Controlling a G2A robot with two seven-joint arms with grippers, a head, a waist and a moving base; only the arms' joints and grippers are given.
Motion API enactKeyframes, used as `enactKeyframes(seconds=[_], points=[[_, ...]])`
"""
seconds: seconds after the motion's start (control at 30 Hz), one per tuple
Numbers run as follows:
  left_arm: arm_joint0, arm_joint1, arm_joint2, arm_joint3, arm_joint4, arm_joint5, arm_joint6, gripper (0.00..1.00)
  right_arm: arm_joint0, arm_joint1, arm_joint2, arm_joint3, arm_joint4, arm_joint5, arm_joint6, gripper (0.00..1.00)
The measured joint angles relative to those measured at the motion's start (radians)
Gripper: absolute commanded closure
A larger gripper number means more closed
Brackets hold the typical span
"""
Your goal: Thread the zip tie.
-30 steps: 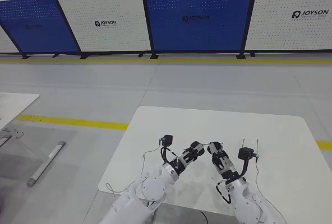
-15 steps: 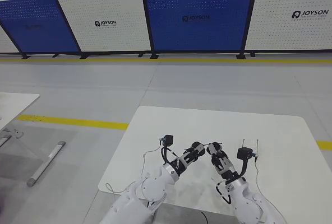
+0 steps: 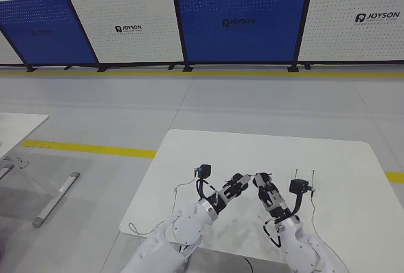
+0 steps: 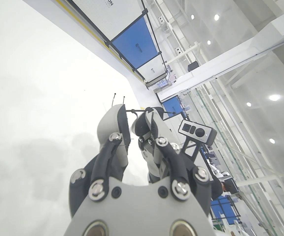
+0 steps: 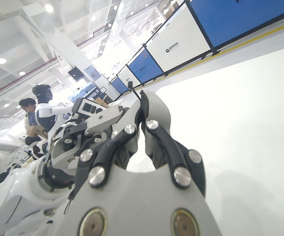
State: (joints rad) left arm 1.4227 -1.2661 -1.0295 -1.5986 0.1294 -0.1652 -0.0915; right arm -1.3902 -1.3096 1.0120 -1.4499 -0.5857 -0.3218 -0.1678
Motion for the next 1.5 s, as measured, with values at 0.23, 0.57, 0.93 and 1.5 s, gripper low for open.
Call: enactKeyframes(seconds=[0.23,0.57,0.93,1.5], points=[[-0.001,0.0,-0.003,0.002,-0.003,-0.005,0.007,0.78,0.001,-0.005,0.008,0.011,0.0,0.005,-0.004,1.0],[-0.003,0.001,-0.012,0.004,-0.013,-0.009,0.008,1.0,0.0,-0.01,0.017,0.015,-0.003,0.003,-0.002,1.0],[-0.011,-0.001,-0.006,0.007,-0.007,-0.01,0.006,1.0,0.003,-0.016,0.021,0.016,-0.009,0.001,0.014,1.0],[-0.008,0.0,-0.013,0.004,-0.018,-0.018,-0.003,1.0,0.013,-0.025,0.027,0.02,0.001,0.0,0.044,0.81]])
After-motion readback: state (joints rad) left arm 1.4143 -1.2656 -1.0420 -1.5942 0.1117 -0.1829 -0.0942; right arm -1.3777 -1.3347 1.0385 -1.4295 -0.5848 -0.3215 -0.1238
